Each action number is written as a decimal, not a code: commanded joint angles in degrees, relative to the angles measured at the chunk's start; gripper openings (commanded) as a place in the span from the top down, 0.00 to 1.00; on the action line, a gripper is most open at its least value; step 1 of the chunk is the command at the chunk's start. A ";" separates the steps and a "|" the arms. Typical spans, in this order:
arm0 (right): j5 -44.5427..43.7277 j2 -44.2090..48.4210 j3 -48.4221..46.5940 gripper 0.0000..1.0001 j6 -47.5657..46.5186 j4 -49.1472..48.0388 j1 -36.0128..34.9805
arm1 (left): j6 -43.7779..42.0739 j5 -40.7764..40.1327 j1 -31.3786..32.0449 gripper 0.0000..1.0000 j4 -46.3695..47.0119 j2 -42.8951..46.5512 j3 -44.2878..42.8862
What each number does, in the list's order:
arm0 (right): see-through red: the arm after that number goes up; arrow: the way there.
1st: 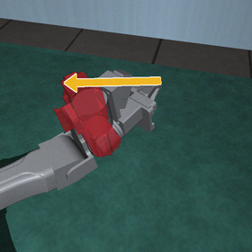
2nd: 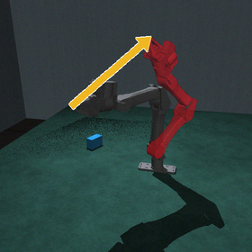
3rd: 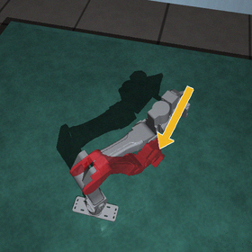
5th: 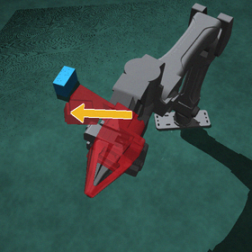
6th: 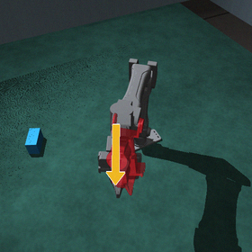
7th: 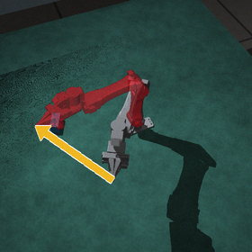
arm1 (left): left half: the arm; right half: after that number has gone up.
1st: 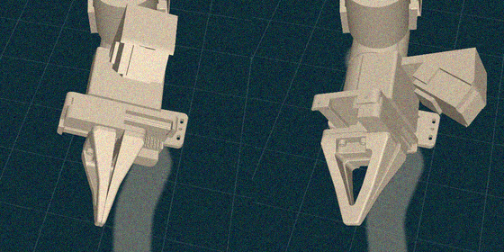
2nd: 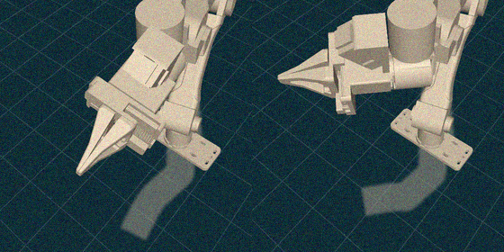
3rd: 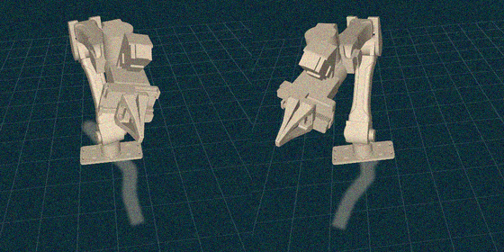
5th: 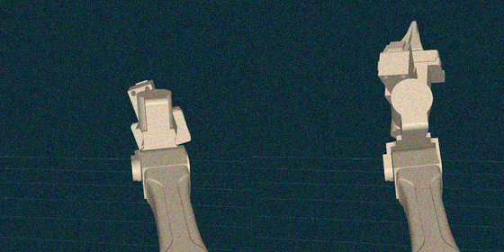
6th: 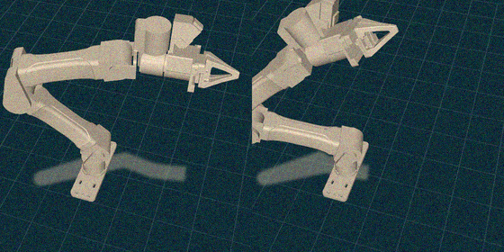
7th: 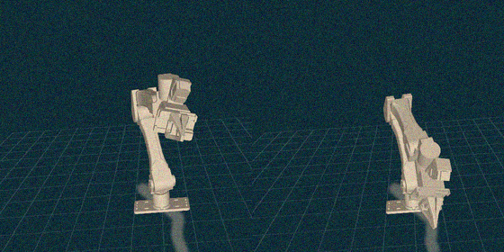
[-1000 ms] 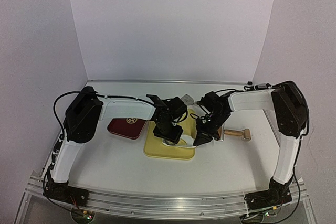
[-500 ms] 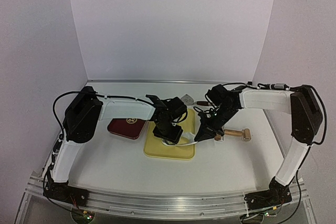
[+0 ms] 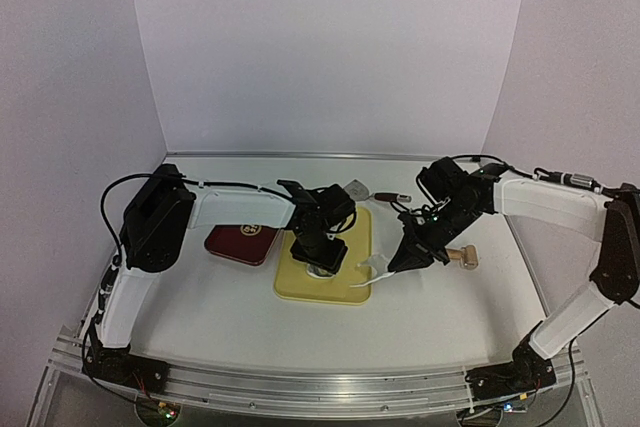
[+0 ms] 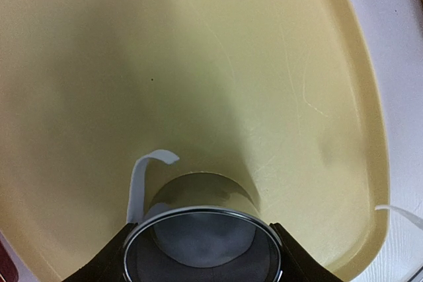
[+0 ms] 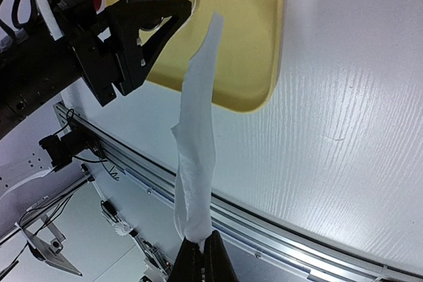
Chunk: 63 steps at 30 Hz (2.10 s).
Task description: Roll out the dumpling wrappers from the dough
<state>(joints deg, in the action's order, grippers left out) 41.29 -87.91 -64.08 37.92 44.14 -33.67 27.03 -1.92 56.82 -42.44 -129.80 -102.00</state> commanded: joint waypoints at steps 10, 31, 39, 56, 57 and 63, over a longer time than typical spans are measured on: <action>-8.45 -4.45 -11.14 1.00 -1.52 2.82 0.27 | -4.51 4.06 -1.37 0.43 -0.96 4.09 -0.99; -16.78 -28.13 -41.90 0.90 -7.73 2.65 0.27 | 5.72 4.15 -3.13 0.01 -0.21 21.74 11.92; -18.33 -36.20 -48.77 0.42 -9.79 3.03 0.27 | 13.80 5.64 -6.04 0.00 4.79 26.50 17.53; -9.80 -33.40 -46.80 0.15 8.35 1.60 0.36 | 14.87 6.37 -8.47 0.01 29.11 29.56 25.14; -9.37 -32.99 -47.19 0.14 9.60 1.36 0.36 | 14.84 6.38 -8.48 0.01 30.90 29.60 25.69; -8.33 -31.49 -49.86 0.11 16.11 0.45 0.52 | 12.18 9.57 -8.42 0.01 43.52 28.86 29.55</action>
<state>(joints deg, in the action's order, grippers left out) 31.25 -124.27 -110.43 47.06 46.33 -33.42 41.71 6.07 48.58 -11.20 -102.74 -74.60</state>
